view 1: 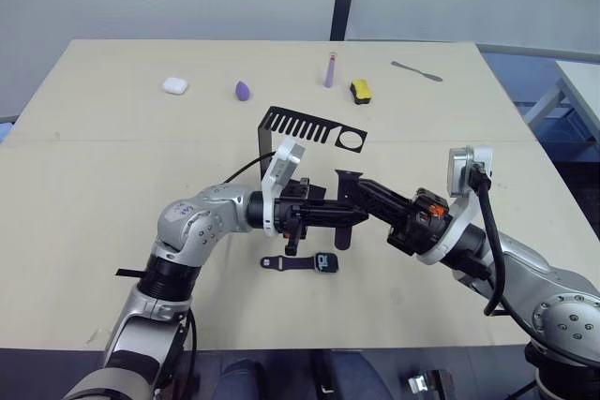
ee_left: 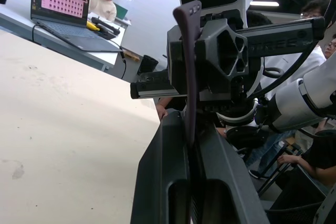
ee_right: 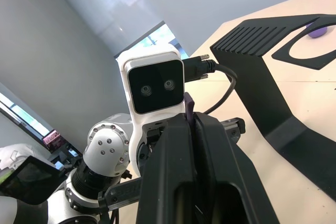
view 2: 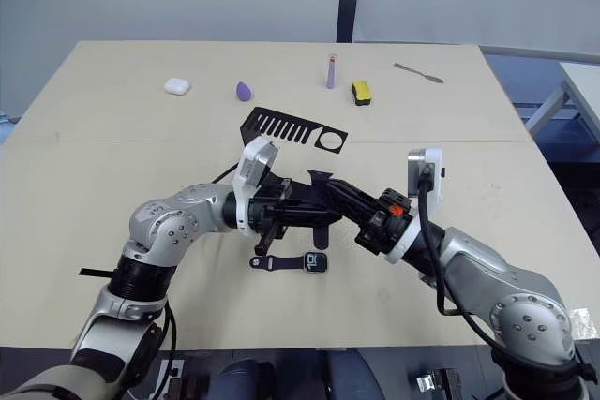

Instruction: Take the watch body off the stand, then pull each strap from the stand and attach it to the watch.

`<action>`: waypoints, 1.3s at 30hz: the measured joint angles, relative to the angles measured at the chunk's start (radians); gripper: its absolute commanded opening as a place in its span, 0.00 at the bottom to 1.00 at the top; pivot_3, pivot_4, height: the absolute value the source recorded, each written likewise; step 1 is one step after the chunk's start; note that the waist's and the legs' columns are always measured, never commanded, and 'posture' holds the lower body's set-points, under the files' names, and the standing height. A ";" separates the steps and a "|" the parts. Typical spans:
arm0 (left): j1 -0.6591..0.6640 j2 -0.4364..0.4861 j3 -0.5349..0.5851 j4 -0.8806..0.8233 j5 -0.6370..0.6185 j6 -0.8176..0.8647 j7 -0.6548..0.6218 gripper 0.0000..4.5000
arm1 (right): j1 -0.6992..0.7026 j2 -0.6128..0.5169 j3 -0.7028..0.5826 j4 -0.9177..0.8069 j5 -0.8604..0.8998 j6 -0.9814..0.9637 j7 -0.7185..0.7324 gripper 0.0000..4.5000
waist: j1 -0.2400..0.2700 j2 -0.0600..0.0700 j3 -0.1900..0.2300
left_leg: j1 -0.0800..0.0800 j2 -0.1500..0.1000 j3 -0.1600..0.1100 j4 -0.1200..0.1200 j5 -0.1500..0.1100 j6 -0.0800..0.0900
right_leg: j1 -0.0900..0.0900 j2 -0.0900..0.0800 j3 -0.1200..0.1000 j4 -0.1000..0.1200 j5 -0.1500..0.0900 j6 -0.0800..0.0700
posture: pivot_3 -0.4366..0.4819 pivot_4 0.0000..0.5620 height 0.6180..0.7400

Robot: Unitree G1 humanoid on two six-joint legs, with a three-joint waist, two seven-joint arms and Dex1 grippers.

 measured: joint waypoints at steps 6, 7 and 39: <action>0.000 -0.004 0.009 0.000 0.000 0.008 0.003 0.00 | -0.003 0.001 0.000 0.000 0.000 -0.001 0.000 0.01 | 0.000 0.000 0.000 | 0.000 0.000 0.000 0.000 0.000 0.000 | 0.000 0.000 0.000 0.000 0.000 0.000 | 0.48 0.27 1.00; 0.000 -0.004 0.009 0.000 0.000 0.008 0.003 0.00 | -0.003 0.001 0.000 0.000 0.000 -0.001 0.000 0.01 | 0.000 0.000 0.000 | 0.000 0.000 0.000 0.000 0.000 0.000 | 0.000 0.000 0.000 0.000 0.000 0.000 | 0.48 0.27 1.00; -0.006 -0.020 0.018 -0.015 -0.002 0.021 0.019 0.00 | -0.010 0.012 0.006 0.013 0.003 -0.021 0.000 0.42 | 0.000 0.000 0.000 | 0.000 0.000 0.000 0.000 0.000 0.000 | 0.000 0.000 0.000 -0.001 0.000 0.000 | 0.48 0.27 1.00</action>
